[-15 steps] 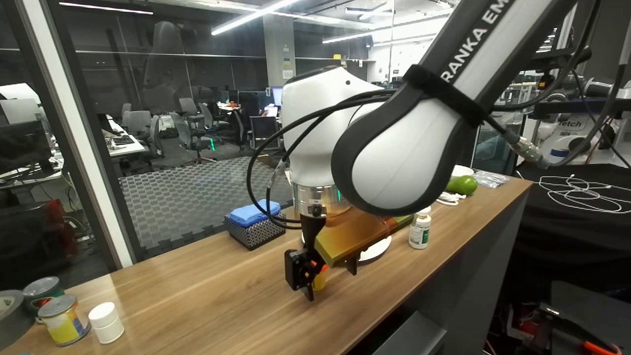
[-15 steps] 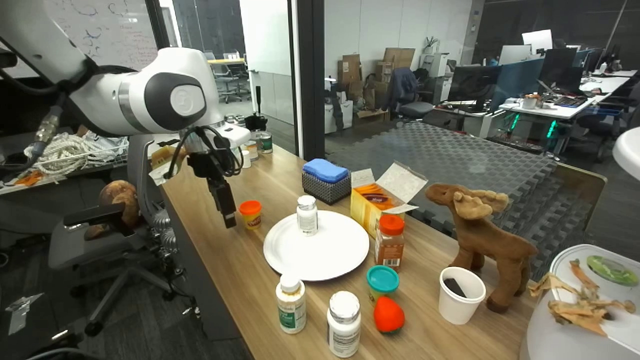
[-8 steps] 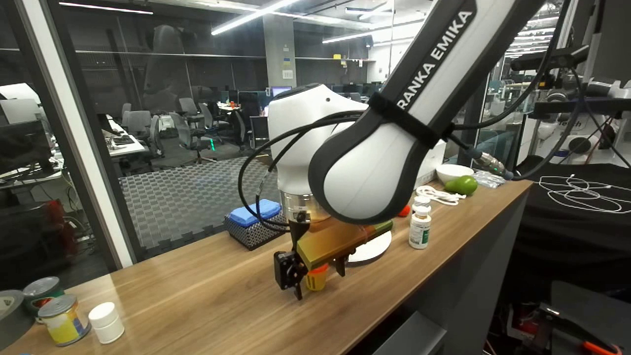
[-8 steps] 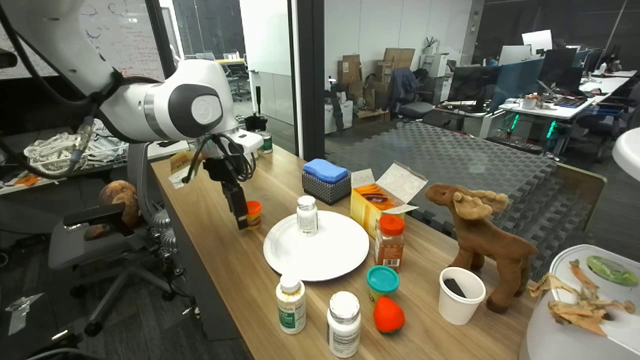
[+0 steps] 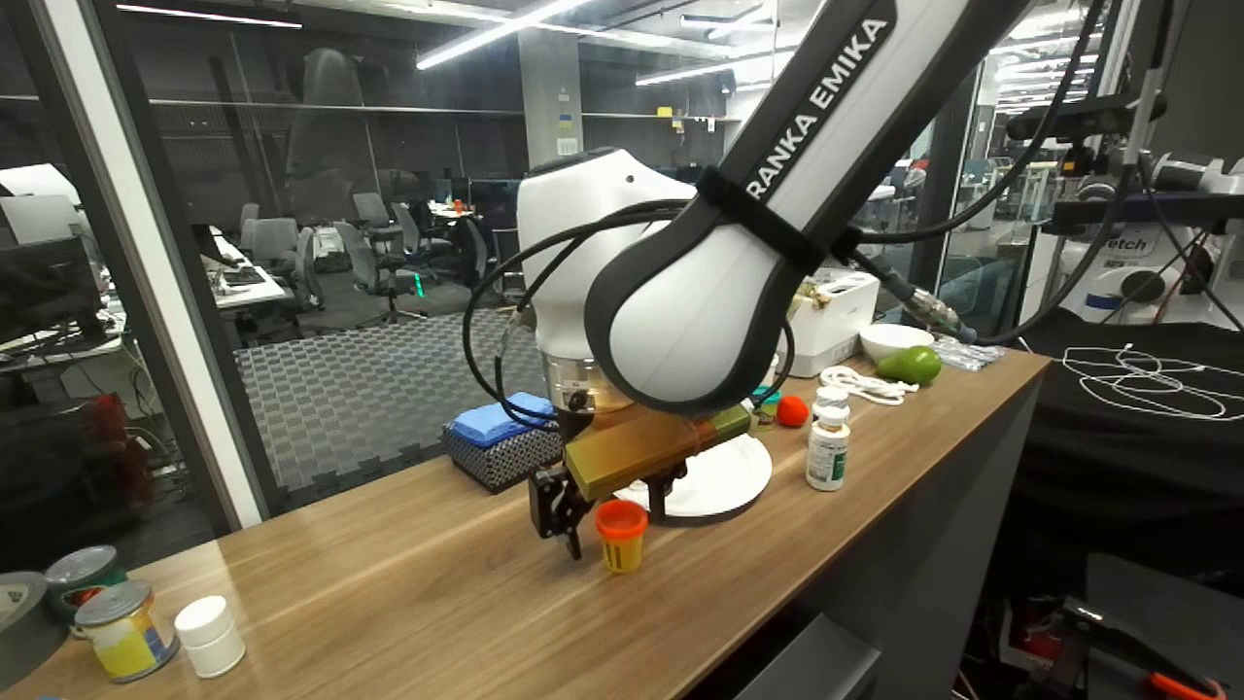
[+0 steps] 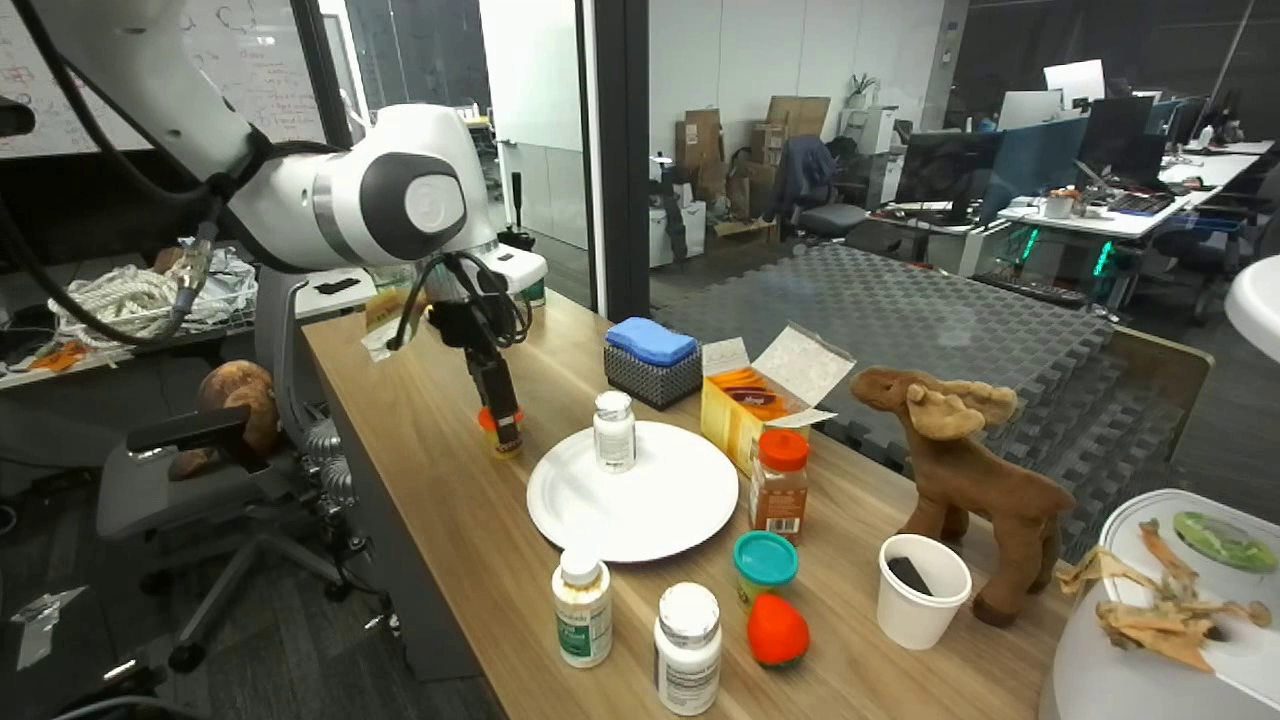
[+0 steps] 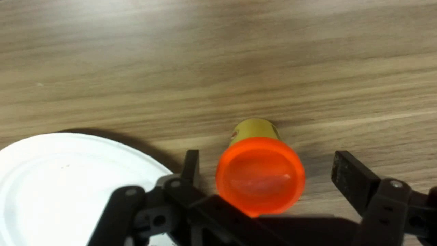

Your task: Put the bottles and the red object on the plate

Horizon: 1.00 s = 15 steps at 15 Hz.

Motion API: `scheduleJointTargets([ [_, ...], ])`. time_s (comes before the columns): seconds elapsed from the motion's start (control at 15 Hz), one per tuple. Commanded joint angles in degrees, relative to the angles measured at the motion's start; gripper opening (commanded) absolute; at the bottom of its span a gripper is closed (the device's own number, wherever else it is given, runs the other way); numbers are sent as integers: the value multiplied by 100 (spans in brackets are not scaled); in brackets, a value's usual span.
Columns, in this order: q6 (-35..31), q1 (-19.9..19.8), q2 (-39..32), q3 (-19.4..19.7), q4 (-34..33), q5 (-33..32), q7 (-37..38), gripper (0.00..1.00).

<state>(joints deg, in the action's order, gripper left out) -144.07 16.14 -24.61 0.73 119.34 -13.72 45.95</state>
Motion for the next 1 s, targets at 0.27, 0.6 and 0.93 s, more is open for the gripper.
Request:
scheduleJointTargets([
  [0.27, 517, -81, 8, -9, -162, 329, -78, 62],
  [0.6, 479, -81, 50, 7, -184, 277, -61, 25],
  [0.93, 507, -158, 183, -52, -192, 402, -182, 24],
])
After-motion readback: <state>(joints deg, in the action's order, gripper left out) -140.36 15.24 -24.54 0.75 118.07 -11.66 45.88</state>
